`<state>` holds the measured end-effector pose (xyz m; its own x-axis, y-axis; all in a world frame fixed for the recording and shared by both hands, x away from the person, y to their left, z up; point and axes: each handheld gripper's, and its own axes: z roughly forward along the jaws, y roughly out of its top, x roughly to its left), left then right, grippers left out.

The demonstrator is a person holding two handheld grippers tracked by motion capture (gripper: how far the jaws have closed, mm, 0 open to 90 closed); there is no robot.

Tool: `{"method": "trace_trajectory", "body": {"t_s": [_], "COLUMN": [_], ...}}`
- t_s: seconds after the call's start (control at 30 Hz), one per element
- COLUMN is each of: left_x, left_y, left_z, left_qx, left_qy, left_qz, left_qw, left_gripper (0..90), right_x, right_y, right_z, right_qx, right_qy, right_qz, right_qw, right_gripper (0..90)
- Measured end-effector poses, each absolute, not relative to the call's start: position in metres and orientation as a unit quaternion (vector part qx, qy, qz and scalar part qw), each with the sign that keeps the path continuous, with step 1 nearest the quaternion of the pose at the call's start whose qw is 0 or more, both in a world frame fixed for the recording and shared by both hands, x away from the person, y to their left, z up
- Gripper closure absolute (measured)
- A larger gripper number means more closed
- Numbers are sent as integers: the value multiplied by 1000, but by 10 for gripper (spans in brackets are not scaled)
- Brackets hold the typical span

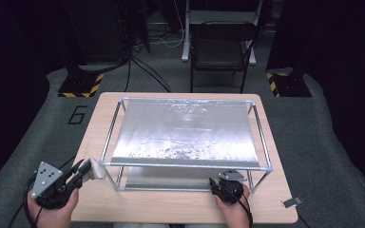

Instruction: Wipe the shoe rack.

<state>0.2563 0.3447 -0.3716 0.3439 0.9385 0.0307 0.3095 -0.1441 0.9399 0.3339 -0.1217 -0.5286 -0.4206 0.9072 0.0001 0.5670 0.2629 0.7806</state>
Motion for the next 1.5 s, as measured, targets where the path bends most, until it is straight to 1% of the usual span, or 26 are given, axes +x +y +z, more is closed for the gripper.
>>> {"method": "trace_trajectory", "body": {"t_s": [0.03, 0.3, 0.77, 1.2, 1.33, 1.5], "left_x": [258, 271, 289, 297, 302, 316], "left_y": [343, 339, 325, 306, 303, 295], "left_z": [-364, -347, -334, -328, -330, -346], "left_qx": [677, 686, 688, 703, 709, 726], "left_qy": [459, 453, 450, 434, 434, 436], "left_qz": [339, 336, 330, 317, 303, 272], "left_qw": [464, 459, 463, 466, 466, 458], "left_gripper": [787, 783, 779, 775, 774, 750], "right_x": [334, 334, 334, 334, 334, 334], "right_y": [-122, -122, -122, -122, -122, -122], "right_z": [-529, -529, -529, -529, -529, -529], "right_qx": [485, 485, 485, 485, 485, 485], "right_qy": [760, 760, 760, 760, 760, 760], "right_qz": [365, 365, 365, 365, 365, 365], "right_qw": [233, 233, 233, 233, 233, 233], "right_gripper": [518, 518, 518, 518, 518, 518]}}
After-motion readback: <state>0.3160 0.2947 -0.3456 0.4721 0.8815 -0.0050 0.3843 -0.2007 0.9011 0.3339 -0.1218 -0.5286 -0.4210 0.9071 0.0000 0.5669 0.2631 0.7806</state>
